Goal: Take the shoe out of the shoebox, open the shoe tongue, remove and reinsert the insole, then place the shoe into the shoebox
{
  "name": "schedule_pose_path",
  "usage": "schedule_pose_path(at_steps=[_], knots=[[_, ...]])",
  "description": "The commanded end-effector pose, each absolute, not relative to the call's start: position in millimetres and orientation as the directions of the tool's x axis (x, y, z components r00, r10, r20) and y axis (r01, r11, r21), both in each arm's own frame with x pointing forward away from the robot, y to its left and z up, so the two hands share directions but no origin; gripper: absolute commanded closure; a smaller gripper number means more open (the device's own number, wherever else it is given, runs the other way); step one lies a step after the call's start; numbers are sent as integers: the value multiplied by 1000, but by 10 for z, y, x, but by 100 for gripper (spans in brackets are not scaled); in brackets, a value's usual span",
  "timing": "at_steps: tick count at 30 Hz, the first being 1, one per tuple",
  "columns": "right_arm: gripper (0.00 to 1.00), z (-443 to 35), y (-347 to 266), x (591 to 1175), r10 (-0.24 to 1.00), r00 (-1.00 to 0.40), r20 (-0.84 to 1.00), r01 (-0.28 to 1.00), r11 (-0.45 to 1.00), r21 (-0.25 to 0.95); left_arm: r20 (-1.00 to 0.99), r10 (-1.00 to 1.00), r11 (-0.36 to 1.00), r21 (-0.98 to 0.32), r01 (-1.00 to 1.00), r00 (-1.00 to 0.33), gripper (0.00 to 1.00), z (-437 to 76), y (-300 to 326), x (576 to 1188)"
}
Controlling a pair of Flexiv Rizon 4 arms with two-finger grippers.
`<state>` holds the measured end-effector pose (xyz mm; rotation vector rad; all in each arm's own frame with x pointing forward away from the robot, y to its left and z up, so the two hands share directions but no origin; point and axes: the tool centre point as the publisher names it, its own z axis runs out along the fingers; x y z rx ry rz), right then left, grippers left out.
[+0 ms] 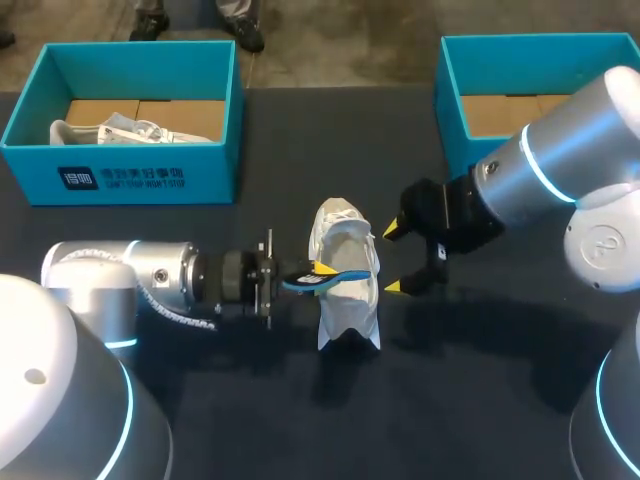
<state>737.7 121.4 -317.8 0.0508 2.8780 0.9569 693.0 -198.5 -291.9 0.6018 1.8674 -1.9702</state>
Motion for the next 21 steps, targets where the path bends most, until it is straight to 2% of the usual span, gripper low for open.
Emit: schedule_pose_path(at_steps=[1, 21], knots=[[0, -3183, 1229, 7364, 69, -993, -95, -1, 804, 595, -534, 34, -63, -845, 532, -845, 100, -2975, -2027, 6978], [0, -3183, 1229, 7364, 69, -993, -95, -1, 804, 595, -559, 63, 13, -828, 561, -827, 100, -3278, -2103, 7213]])
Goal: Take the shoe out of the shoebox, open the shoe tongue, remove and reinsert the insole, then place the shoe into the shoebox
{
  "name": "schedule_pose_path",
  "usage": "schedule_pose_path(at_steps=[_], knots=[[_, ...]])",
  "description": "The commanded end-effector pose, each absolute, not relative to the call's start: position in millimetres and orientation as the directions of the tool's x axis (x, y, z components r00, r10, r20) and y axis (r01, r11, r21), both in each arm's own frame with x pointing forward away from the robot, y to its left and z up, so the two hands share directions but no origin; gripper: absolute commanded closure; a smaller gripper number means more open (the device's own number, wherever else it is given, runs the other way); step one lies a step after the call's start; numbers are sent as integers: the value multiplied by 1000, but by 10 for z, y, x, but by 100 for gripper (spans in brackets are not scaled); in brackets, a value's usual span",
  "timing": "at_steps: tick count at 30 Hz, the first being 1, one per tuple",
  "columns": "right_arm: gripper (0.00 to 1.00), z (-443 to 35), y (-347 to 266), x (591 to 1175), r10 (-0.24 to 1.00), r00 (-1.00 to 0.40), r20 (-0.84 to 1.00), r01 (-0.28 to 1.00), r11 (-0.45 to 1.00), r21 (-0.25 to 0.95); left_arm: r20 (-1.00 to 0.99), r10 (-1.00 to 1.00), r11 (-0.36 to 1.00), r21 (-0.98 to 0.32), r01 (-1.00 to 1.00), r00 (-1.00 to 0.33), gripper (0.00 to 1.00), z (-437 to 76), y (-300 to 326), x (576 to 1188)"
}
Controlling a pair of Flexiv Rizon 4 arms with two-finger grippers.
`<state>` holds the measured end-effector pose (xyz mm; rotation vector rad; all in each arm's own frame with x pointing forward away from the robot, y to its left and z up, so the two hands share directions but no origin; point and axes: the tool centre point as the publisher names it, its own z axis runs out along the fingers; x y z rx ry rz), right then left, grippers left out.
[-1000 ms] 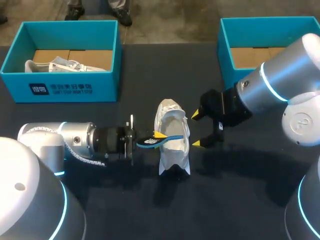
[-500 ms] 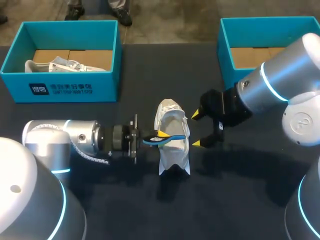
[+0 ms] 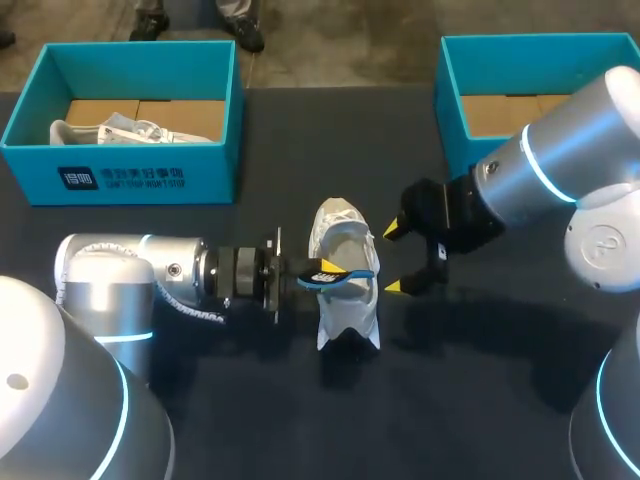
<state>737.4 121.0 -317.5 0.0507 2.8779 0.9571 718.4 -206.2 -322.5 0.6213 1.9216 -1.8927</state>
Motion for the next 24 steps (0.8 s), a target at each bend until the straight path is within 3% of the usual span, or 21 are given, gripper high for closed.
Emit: schedule_pose_path(at_steps=[1, 14, 15, 16, 17, 24], knots=[[0, -3183, 1229, 7364, 69, -993, -95, -1, 804, 595, -557, 56, 11, -829, 559, -828, 100, -3283, -2104, 7217], [0, -3183, 1229, 7364, 69, -993, -95, -1, 804, 595, -556, 55, 73, -826, 559, -829, 100, -3335, -2104, 7260], [0, -3183, 1229, 7364, 69, -993, -95, -1, 804, 595, -560, 53, 71, -824, 562, -827, 91, -3312, -2107, 7254], [0, -3183, 1229, 7364, 69, -993, -95, -1, 804, 595, -557, 44, 61, -827, 559, -829, 68, -3286, -2112, 7249], [0, -3183, 1229, 7364, 69, -993, -95, -1, 804, 595, -561, 46, 60, -824, 563, -826, 57, -3262, -2114, 7244], [0, -3183, 1229, 7364, 69, -993, -95, -1, 804, 595, -587, 30, 25, -808, 588, -809, 64, -3090, -2115, 7160]])
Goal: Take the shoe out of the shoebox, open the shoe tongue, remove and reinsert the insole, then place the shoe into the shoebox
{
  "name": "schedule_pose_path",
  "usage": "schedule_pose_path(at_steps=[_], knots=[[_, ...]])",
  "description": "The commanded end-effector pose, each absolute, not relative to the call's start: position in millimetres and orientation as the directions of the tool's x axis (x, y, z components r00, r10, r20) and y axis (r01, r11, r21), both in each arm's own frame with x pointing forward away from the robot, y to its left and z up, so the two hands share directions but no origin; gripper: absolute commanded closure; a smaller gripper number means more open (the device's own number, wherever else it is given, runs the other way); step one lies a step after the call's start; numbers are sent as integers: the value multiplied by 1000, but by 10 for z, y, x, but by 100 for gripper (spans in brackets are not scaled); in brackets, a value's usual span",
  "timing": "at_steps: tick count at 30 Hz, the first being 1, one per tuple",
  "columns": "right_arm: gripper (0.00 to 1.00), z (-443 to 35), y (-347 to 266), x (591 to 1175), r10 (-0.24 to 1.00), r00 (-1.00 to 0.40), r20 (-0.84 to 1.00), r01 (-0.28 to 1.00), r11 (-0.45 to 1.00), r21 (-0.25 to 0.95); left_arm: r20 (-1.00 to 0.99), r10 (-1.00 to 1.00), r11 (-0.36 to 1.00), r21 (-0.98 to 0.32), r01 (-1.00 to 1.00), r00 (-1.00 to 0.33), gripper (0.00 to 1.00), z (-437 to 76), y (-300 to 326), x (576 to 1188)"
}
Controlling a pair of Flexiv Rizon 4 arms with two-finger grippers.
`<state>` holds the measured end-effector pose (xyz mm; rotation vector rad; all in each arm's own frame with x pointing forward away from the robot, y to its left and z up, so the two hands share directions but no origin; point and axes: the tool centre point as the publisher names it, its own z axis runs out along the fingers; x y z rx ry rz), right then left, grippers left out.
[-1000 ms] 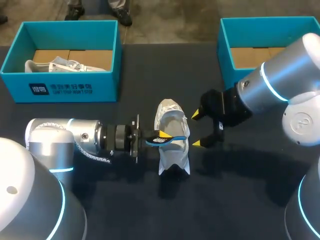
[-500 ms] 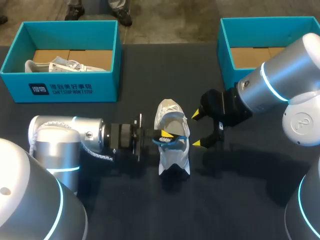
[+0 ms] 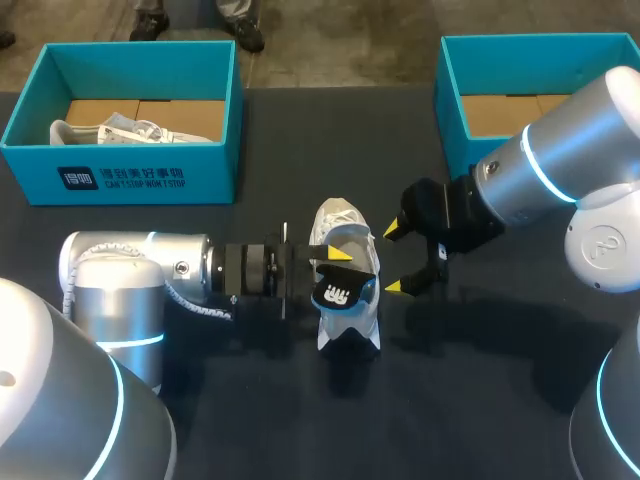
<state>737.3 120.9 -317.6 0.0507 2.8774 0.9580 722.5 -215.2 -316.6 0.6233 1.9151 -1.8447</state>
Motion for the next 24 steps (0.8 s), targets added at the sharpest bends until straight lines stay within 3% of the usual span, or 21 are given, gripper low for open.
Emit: schedule_pose_path(at_steps=[1, 5, 6, 7, 24], knots=[[0, -3183, 1229, 7364, 69, -993, -95, -1, 804, 595, -585, 27, 21, -810, 585, -811, 65, -3068, -2111, 7142], [0, -3183, 1229, 7364, 69, -993, -95, -1, 804, 595, -590, 28, 17, -807, 590, -807, 76, -3038, -2102, 7075], [0, -3183, 1229, 7364, 69, -993, -95, -1, 804, 595, -590, 30, 16, -806, 591, -807, 83, -3042, -2102, 7066], [0, -3183, 1229, 7364, 69, -993, -95, -1, 804, 595, -589, 34, 18, -807, 590, -807, 100, -3053, -2103, 7063], [0, -3183, 1229, 7364, 69, -993, -95, -1, 804, 595, -655, 109, 116, -739, 664, -748, 100, -3349, -2165, 7337]])
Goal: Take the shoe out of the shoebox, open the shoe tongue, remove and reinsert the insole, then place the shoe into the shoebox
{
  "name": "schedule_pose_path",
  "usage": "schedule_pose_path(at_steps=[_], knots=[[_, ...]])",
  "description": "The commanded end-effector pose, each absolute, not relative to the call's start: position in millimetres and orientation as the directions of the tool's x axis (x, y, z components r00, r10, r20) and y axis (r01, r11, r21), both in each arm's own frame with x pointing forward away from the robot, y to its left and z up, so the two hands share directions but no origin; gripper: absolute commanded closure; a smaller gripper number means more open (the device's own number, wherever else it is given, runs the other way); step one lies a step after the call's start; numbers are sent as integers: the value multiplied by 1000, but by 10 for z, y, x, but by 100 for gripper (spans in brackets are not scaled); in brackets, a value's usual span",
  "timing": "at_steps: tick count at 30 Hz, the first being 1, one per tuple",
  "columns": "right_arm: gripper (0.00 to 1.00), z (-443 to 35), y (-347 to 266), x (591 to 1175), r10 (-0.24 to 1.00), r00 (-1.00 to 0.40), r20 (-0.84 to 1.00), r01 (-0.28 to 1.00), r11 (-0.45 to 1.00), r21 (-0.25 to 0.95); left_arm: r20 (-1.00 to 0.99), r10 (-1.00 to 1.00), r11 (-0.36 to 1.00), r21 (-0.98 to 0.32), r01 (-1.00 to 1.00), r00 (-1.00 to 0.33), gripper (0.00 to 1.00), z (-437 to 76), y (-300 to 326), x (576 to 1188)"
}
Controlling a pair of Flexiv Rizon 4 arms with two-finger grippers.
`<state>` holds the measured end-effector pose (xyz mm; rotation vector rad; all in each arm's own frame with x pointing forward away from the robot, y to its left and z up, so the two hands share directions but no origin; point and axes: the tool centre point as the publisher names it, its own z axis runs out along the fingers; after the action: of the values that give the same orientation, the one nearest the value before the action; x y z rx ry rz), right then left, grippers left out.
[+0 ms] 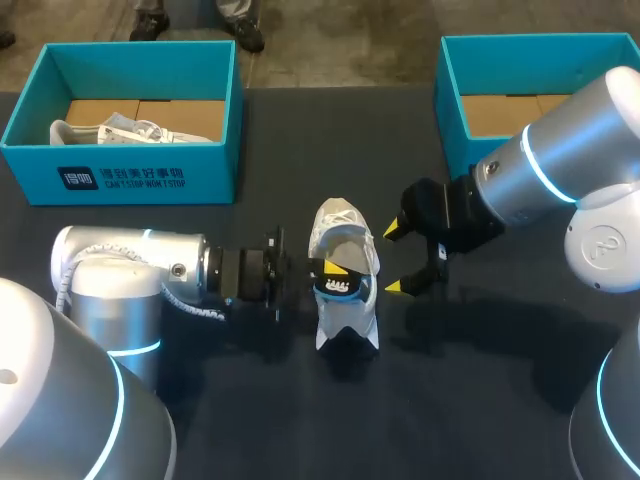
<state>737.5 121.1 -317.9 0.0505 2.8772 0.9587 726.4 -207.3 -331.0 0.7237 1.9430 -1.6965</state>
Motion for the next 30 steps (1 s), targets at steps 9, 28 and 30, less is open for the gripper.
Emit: schedule_pose_path(at_steps=[9, 28, 30], knots=[[0, -3183, 1229, 7364, 69, -993, -95, -1, 804, 595, -647, 99, 125, -745, 655, -756, 100, -3362, -2237, 7460], [0, -3183, 1229, 7364, 69, -993, -95, -1, 804, 595, -657, 77, 82, -745, 662, -750, 58, -3098, -2143, 7215], [0, -3183, 1229, 7364, 69, -993, -95, -1, 804, 595, -655, 82, 78, -747, 660, -751, 65, -3095, -2145, 7198]])
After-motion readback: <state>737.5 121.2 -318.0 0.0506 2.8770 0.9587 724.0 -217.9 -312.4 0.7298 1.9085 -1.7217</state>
